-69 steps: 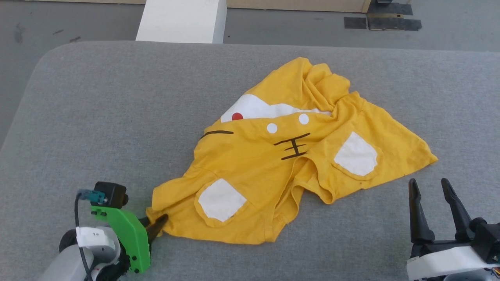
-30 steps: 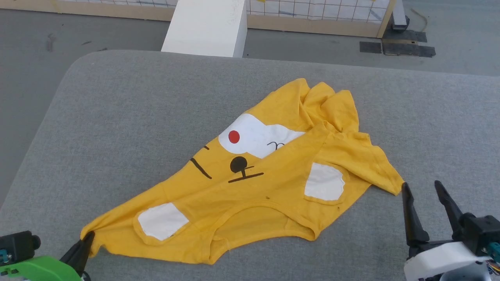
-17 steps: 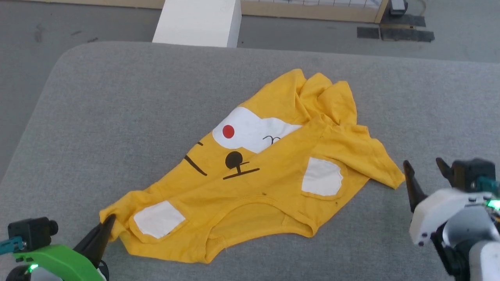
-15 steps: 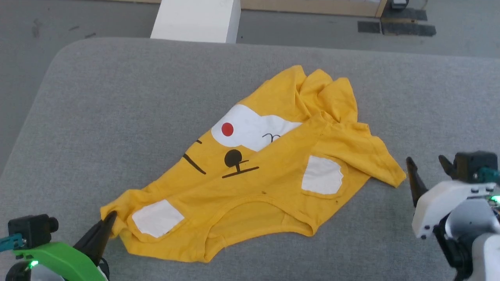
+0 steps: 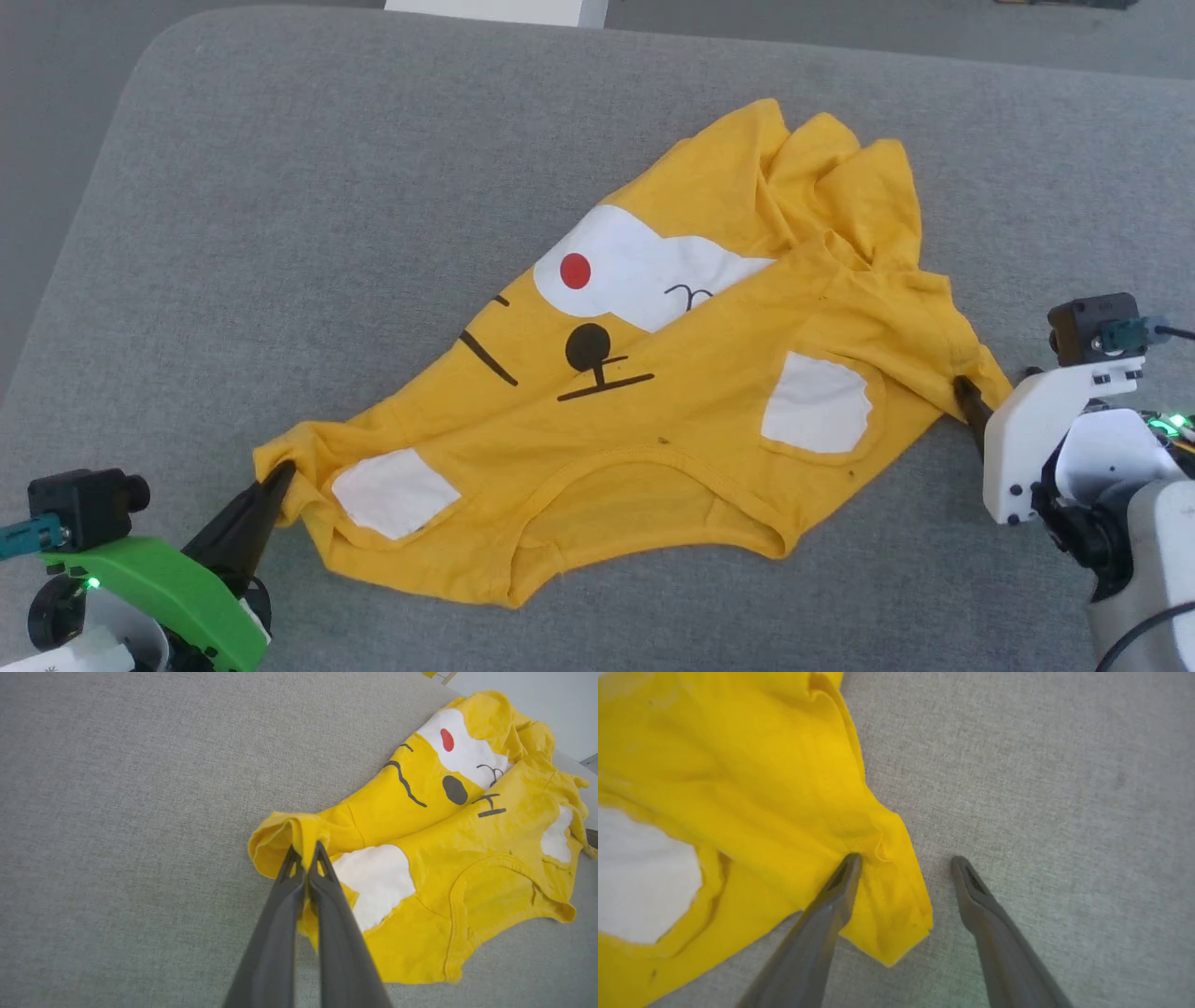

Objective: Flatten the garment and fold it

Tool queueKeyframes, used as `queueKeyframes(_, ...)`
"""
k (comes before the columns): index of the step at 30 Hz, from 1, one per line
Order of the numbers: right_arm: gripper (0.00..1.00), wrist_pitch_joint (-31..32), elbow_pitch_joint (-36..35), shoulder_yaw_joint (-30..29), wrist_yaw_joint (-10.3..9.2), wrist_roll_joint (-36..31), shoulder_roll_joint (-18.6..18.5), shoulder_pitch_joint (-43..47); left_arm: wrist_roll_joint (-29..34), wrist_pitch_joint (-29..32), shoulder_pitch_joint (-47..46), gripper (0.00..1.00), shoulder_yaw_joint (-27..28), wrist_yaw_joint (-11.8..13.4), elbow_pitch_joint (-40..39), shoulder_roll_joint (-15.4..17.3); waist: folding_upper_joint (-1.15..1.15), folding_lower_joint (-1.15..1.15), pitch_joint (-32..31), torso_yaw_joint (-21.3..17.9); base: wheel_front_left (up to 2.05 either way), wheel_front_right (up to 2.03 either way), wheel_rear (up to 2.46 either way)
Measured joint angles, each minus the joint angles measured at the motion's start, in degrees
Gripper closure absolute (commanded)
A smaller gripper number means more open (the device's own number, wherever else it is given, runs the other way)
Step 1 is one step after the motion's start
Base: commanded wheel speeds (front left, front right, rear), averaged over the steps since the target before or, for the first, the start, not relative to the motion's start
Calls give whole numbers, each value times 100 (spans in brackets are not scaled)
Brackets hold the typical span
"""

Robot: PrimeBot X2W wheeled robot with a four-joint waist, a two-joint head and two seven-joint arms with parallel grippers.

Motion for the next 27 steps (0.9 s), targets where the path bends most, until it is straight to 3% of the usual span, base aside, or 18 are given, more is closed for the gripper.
queueKeyframes(3, 0, 443, 24, 144, -7, 193, -141, -117, -12, 0, -48, 100, -19, -51, 40, -16, 0, 0, 48, 71, 0, 0, 0)
queueKeyframes(4, 51, 600, 13, 204, -10, 283, -212, -157, -22, 0, -56, 100, -22, -67, 56, -19, 0, 0, 62, 91, 0, 0, 0)
queueKeyframes(5, 60, 713, -3, 243, -10, 343, -256, -184, -33, 1, -62, 100, -26, -78, 67, -22, 0, 0, 71, 103, 0, 0, 0)
queueKeyframes(7, 100, 971, -66, 354, -19, 503, -346, -236, -42, 8, -96, 100, -45, -101, 89, -30, 0, 0, 88, 121, 0, 0, 0)
queueKeyframes(11, 100, 1161, -164, 449, -16, 747, -349, -242, -55, 33, -143, 100, -68, -143, 124, -43, 0, 0, 59, 101, 0, 0, 0)
queueKeyframes(14, 100, 926, -233, 322, -15, 816, -280, -177, -79, -8, -146, 100, -69, -148, 135, -97, 0, 0, -9, 57, 0, 0, 0)
queueKeyframes(23, 100, -1236, -712, -838, -7, 612, 613, -130, 127, -836, -549, 100, 83, -129, 136, -609, 0, 0, -264, -148, 0, 0, 0)
queueKeyframes(27, 100, -1900, -697, -1003, -7, 1158, 687, -452, 158, -913, -1002, 100, 30, -116, 65, -920, 0, 0, -398, -283, 0, 0, 0)
